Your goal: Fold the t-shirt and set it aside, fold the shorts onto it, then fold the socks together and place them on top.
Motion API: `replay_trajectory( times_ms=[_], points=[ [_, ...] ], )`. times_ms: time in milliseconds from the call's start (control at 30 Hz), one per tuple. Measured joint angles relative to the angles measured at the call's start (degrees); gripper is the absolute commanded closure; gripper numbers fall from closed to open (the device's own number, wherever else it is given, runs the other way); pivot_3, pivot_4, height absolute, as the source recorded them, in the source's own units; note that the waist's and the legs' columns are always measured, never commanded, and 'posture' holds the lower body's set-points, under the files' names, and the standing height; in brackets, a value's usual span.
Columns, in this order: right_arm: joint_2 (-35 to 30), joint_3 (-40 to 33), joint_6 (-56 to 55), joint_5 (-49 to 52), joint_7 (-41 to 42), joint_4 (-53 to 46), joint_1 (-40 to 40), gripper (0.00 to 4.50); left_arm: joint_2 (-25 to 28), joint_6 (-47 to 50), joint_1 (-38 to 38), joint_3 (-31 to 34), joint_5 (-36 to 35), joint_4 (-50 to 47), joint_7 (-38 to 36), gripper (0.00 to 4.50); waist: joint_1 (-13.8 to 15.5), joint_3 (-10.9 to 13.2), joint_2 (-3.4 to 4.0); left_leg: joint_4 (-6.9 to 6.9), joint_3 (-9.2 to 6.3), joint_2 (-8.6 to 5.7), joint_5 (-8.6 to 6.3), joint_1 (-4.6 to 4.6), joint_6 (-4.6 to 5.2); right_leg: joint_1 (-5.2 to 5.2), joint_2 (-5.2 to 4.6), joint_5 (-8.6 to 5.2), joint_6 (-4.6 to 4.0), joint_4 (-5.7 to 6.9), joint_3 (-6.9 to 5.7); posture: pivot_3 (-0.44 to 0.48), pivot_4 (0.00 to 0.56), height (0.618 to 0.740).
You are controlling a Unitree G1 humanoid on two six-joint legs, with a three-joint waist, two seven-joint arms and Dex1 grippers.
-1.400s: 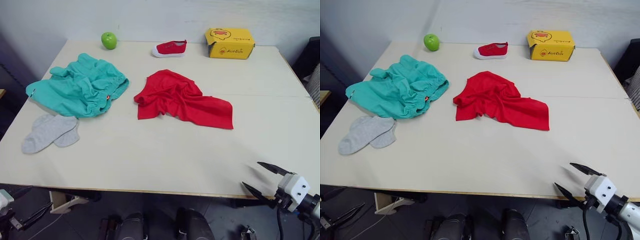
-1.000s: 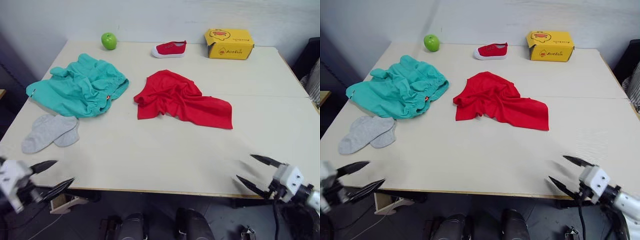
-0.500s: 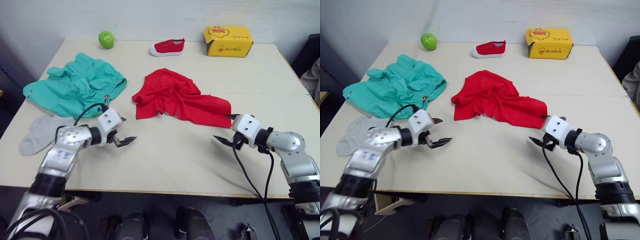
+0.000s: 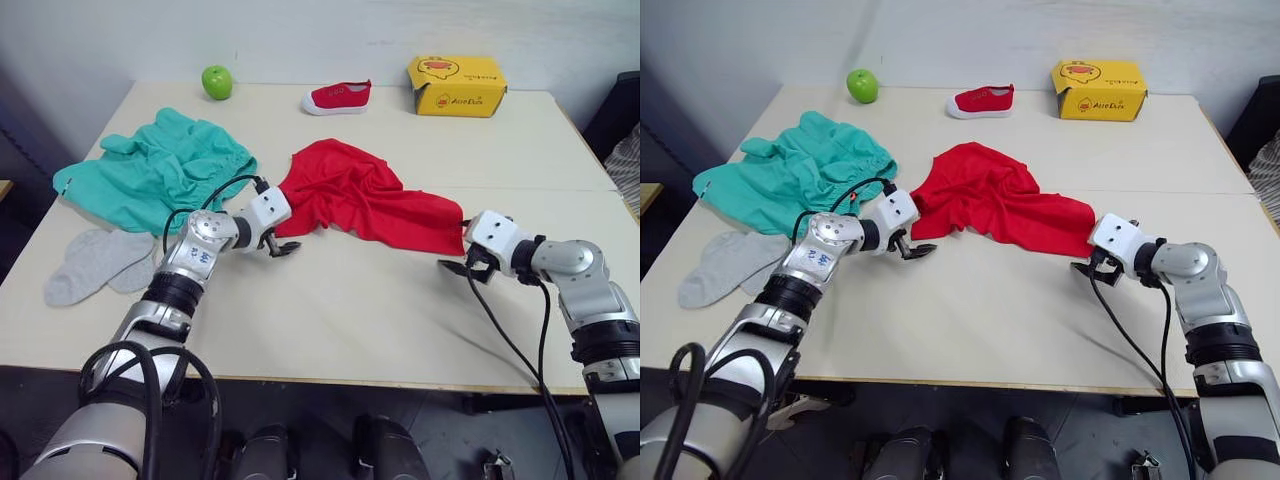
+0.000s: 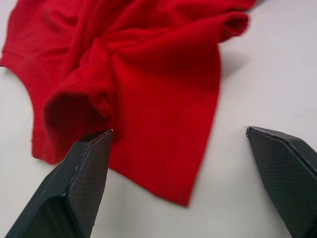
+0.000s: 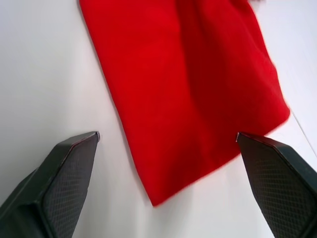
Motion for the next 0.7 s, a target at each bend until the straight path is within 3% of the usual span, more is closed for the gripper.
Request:
replay_trajectory(
  times_ms=[133,267,300,367,500,700],
  points=[
    [1.6,1.8,1.3,-2.9,-2.4,3.5,-3.6,0.0,-1.3,-4.9,-2.9,-0.2,1.5,8.3,2.6,0.92,-0.2,-0.3,-0.11,0.12,-0.13,0.02,0.0,0.16,0.0,0.0,-0.03,0.0,0.0,0.22,0.14,0.0,0.15,0.74],
    [1.9,3.7,-2.3,-5.1,-3.7,5.6,-5.0,0.0,-1.9,-7.4,-3.8,-0.2,2.2,12.3,4.0,2.23,-0.8,-0.5,-0.17,0.18,-0.13,0.04,-0.01,0.19,0.0,0.0,-0.06,0.0,-0.01,0.3,0.18,0.0,0.15,0.74],
    [1.9,4.2,-3.4,-5.6,-4.1,6.0,-5.3,0.19,-1.9,-7.9,-3.8,-0.1,2.3,12.7,4.4,2.54,-1.1,-0.5,-0.17,0.17,-0.13,0.05,-0.01,0.19,0.0,0.0,-0.06,0.0,-0.01,0.31,0.18,0.0,0.15,0.74],
    [1.9,5.5,-6.2,-6.8,-5.3,6.8,-5.6,0.6,-1.9,-8.7,-3.7,0.1,2.3,13.7,4.9,3.19,-1.4,-0.5,-0.21,0.17,-0.14,0.05,-0.01,0.19,-0.01,0.0,-0.06,0.0,-0.01,0.33,0.18,0.0,0.15,0.74],
    [2.4,6.6,-9.4,-8.3,-7.6,8.7,-5.6,1.93,-1.8,-10.2,-2.6,1.2,2.3,14.0,4.9,4.47,-1.5,-0.5,-0.22,0.18,-0.13,0.06,-0.01,0.2,-0.01,0.0,-0.05,0.0,-0.01,0.35,0.2,0.0,0.15,0.74],
    [3.6,6.9,-9.8,-8.2,-7.6,12.2,-6.7,4.03,-1.5,-11.7,-0.9,3.6,2.1,13.5,4.4,4.5,-1.8,-0.5,-0.26,0.17,-0.1,0.09,-0.01,0.18,-0.01,-0.04,-0.04,-0.01,-0.03,0.35,0.22,0.0,0.15,0.74]
  ],
)
